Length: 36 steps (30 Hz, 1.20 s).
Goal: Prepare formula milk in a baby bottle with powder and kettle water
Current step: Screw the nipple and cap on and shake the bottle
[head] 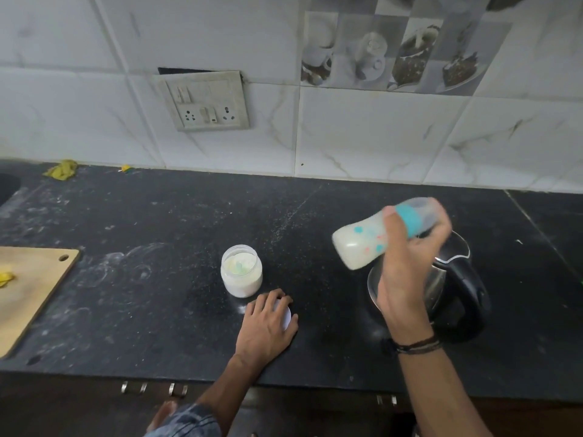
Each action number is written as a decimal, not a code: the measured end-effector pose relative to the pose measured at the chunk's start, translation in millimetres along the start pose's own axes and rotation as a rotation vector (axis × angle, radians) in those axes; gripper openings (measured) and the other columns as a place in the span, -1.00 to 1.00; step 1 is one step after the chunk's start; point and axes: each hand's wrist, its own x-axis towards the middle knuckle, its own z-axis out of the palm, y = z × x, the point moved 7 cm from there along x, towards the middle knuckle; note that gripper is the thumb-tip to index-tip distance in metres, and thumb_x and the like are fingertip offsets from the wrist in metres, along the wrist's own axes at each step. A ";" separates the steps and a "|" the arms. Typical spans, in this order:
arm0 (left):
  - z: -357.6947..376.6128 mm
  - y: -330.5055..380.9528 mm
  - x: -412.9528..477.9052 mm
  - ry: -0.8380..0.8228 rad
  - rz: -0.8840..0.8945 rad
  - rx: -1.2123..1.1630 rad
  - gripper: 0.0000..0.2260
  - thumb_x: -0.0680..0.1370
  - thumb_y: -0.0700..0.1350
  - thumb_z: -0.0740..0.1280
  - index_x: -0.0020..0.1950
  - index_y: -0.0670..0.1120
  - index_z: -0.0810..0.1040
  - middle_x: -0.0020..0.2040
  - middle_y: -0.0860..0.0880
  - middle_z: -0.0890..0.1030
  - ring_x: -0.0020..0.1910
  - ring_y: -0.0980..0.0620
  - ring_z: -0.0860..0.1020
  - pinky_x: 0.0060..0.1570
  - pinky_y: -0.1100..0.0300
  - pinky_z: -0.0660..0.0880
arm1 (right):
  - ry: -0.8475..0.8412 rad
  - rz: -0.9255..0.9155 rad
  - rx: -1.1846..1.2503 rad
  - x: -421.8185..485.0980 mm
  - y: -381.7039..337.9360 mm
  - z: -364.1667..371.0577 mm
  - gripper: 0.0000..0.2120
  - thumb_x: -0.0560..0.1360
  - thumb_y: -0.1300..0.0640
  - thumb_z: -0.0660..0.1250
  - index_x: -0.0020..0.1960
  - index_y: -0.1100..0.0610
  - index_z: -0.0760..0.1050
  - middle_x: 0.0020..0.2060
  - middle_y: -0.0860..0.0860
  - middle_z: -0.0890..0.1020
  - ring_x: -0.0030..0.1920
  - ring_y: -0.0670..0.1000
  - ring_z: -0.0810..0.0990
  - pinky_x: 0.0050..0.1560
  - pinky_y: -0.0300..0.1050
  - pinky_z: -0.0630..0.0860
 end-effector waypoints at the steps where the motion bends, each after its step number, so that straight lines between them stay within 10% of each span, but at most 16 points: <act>1: 0.2 0.5 1.4 -0.007 -0.004 0.000 -0.64 0.59 0.19 0.24 0.25 0.03 0.59 0.28 0.05 0.56 0.19 -0.01 0.55 0.14 0.05 0.52 | 0.066 -0.007 0.070 2.7 -3.4 -4.8 -0.39 0.40 0.03 0.56 0.35 0.00 0.34 0.18 0.05 0.57 0.02 -0.07 0.68 -0.03 -0.10 0.63; 7: -0.5 0.7 0.3 -0.040 -0.014 0.009 -0.61 0.59 0.19 0.20 0.28 0.03 0.59 0.31 0.04 0.57 0.22 -0.04 0.54 0.17 0.03 0.50 | -0.075 -0.009 -0.094 0.6 -4.1 9.6 -0.48 0.49 0.24 0.53 0.33 0.07 0.34 0.12 0.05 0.57 -0.03 -0.07 0.65 -0.03 -0.09 0.63; 28: -2.0 2.4 0.6 -0.065 -0.015 0.011 -0.65 0.60 0.17 0.27 0.28 0.02 0.59 0.31 0.02 0.56 0.23 -0.05 0.54 0.19 0.02 0.50 | 0.016 0.004 0.024 7.2 -9.9 -0.7 -0.45 0.44 0.06 0.55 0.30 0.01 0.33 0.20 0.06 0.57 0.05 -0.03 0.69 0.00 -0.02 0.65; 36: -0.8 1.4 0.8 -0.067 -0.017 0.012 -0.65 0.61 0.17 0.27 0.29 0.02 0.58 0.32 0.02 0.55 0.24 -0.04 0.53 0.20 0.02 0.50 | -0.036 -0.020 -0.059 4.6 -10.8 5.1 -0.51 0.46 0.05 0.54 0.24 -0.11 0.34 0.06 -0.05 0.62 -0.09 -0.10 0.71 -0.35 -0.13 0.58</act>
